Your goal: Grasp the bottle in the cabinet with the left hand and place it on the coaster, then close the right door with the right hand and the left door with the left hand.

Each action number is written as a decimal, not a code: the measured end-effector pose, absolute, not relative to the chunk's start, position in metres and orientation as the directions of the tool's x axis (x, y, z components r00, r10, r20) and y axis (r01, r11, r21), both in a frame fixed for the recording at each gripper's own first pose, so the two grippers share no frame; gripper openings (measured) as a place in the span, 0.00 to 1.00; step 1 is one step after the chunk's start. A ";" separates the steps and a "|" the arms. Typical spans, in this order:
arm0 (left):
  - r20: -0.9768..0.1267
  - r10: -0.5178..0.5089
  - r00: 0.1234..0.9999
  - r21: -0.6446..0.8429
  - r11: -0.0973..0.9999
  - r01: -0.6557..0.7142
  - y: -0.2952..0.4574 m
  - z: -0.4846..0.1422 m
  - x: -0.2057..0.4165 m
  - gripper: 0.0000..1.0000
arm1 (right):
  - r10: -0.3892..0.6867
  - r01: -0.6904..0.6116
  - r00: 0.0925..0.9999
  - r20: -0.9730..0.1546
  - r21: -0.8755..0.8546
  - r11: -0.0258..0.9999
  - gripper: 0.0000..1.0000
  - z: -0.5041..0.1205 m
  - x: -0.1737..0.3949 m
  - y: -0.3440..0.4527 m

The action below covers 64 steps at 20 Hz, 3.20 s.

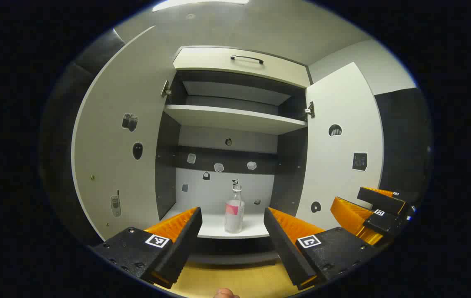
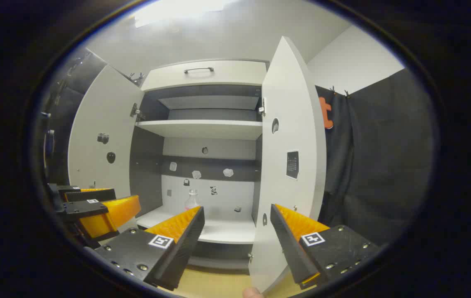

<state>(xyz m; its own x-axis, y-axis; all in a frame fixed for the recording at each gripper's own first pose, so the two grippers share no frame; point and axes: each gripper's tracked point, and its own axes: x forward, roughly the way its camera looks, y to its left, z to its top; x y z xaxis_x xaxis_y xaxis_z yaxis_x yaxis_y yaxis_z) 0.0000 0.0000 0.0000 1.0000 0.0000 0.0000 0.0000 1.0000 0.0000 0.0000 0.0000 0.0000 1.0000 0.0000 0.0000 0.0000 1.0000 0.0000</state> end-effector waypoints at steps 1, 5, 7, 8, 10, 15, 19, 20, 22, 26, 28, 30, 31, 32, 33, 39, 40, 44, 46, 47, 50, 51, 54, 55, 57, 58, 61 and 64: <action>0.002 -0.002 1.000 0.003 1.000 0.002 -0.001 0.000 0.001 0.96 | -0.005 0.005 1.000 0.000 -0.001 1.000 0.96 0.000 -0.001 -0.002; 0.005 -0.006 1.000 0.010 1.000 0.006 -0.003 0.002 0.002 0.96 | -0.016 0.015 1.000 0.003 0.004 1.000 0.96 0.000 -0.001 -0.006; 0.009 -0.007 1.000 0.016 1.000 0.006 -0.003 0.003 0.002 0.96 | -0.022 0.022 1.000 0.009 0.001 1.000 0.96 0.002 -0.002 -0.008; 0.008 -0.008 1.000 0.020 1.000 0.008 -0.004 0.003 0.002 0.93 | -0.024 0.024 1.000 0.011 0.001 1.000 0.94 0.002 -0.002 -0.008; 0.007 -0.008 1.000 0.026 1.000 0.008 -0.004 0.002 0.002 0.96 | -0.027 0.027 1.000 0.009 0.004 1.000 0.96 0.002 -0.002 -0.009; 0.005 -0.007 1.000 0.023 1.000 0.007 -0.003 0.001 0.000 0.96 | -0.039 0.039 0.999 0.015 0.005 0.999 0.96 0.004 -0.005 -0.011; 0.008 0.002 1.000 0.032 0.999 -0.002 0.001 0.003 -0.002 0.96 | -0.047 0.047 0.999 0.017 0.014 0.999 0.96 0.005 -0.008 -0.014; 0.012 0.004 1.000 0.031 0.999 -0.005 0.002 0.005 -0.003 0.96 | -0.049 0.049 0.999 0.017 0.013 0.999 0.96 0.005 -0.009 -0.014; 0.014 0.007 1.000 0.031 0.999 -0.008 0.004 0.005 -0.002 0.96 | -0.054 0.053 0.998 0.015 0.012 0.998 0.96 0.005 -0.011 -0.016; 0.013 0.023 1.000 0.058 0.998 -0.024 0.010 0.003 0.009 0.96 | -0.061 0.061 0.998 0.021 0.021 0.998 0.96 0.009 -0.017 -0.022; 0.005 0.035 0.999 0.067 0.997 -0.036 0.014 0.001 0.020 0.96 | -0.066 0.066 0.997 0.028 0.022 0.998 0.96 0.012 -0.021 -0.027; -0.011 0.048 0.999 0.080 0.996 -0.047 0.018 -0.003 0.035 0.96 | -0.077 0.077 0.996 0.038 0.020 0.997 0.96 0.017 -0.025 -0.034; -0.016 0.052 0.999 0.086 0.995 -0.050 0.021 -0.004 0.043 0.96 | -0.083 0.083 0.996 0.043 0.020 0.996 0.96 0.019 -0.026 -0.038; -0.024 0.055 0.998 0.093 0.994 -0.053 0.024 -0.006 0.052 0.96 | -0.089 0.089 0.995 0.045 0.020 0.996 0.96 0.021 -0.028 -0.042; -0.035 0.056 0.998 0.097 0.994 -0.053 0.025 -0.009 0.062 0.96 | -0.097 0.096 0.994 0.045 0.018 0.995 0.96 0.021 -0.029 -0.046; -0.139 0.006 0.990 0.083 0.996 0.006 0.014 -0.029 0.131 0.96 | -0.195 0.195 0.981 0.023 -0.027 0.980 0.96 0.015 -0.043 -0.083; -0.160 -0.001 0.987 0.081 0.997 0.015 0.011 -0.033 0.144 0.96 | -0.218 0.219 0.976 0.024 -0.034 0.975 0.96 0.015 -0.046 -0.091; -0.212 -0.012 0.977 0.069 0.997 0.027 -0.001 -0.048 0.190 0.96 | -0.308 0.309 0.951 0.022 -0.051 0.950 0.96 0.013 -0.060 -0.120; -0.239 0.002 0.971 0.076 0.997 0.017 -0.002 -0.058 0.209 0.97 | -0.355 0.355 0.935 0.019 -0.060 0.933 0.96 0.009 -0.066 -0.134; -0.251 0.009 0.968 0.079 0.997 0.011 -0.002 -0.064 0.220 0.97 | -0.376 0.377 0.926 0.017 -0.062 0.924 0.96 0.007 -0.070 -0.141; -0.284 0.038 0.958 0.084 0.996 -0.014 0.001 -0.080 0.244 0.97 | -0.432 0.431 0.902 0.000 -0.054 0.901 0.96 0.001 -0.078 -0.156; -0.298 0.046 0.954 0.084 0.996 -0.021 0.003 -0.086 0.250 0.97 | -0.445 0.444 0.895 -0.011 -0.050 0.894 0.96 -0.004 -0.080 -0.161; -0.348 0.060 0.935 0.073 0.997 -0.037 0.005 -0.105 0.262 0.97 | -0.470 0.468 0.882 -0.042 -0.048 0.883 0.96 -0.015 -0.084 -0.168; -0.368 0.061 0.928 0.071 0.997 -0.038 0.005 -0.111 0.263 0.96 | -0.474 0.472 0.879 -0.044 -0.049 0.880 0.96 -0.016 -0.085 -0.169; -0.401 0.062 0.914 0.068 0.997 -0.038 0.004 -0.121 0.266 0.96 | -0.476 0.474 0.878 -0.044 -0.051 0.879 0.96 -0.017 -0.087 -0.169; -0.408 0.065 0.911 0.068 0.997 -0.041 0.004 -0.124 0.267 0.95 | -0.476 0.474 0.879 -0.044 -0.052 0.879 0.96 -0.017 -0.089 -0.168; -0.409 0.061 0.911 0.061 0.997 -0.039 0.000 -0.124 0.265 0.81 | -0.485 0.482 0.874 -0.042 -0.056 0.874 0.96 -0.017 -0.098 -0.170; -0.415 0.046 0.909 0.054 0.998 -0.025 -0.004 -0.122 0.252 0.80 | -0.491 0.489 0.870 -0.040 -0.054 0.871 0.96 -0.016 -0.108 -0.174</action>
<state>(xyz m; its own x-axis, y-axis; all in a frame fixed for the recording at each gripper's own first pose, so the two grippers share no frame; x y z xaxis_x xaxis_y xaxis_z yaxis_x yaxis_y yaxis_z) 0.2521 -0.0041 -0.1220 0.9088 0.0457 -0.4148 -0.0253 0.9982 0.0544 -0.1081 -0.1737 -0.0163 0.8703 -0.4909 -0.0402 0.4887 0.8708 -0.0539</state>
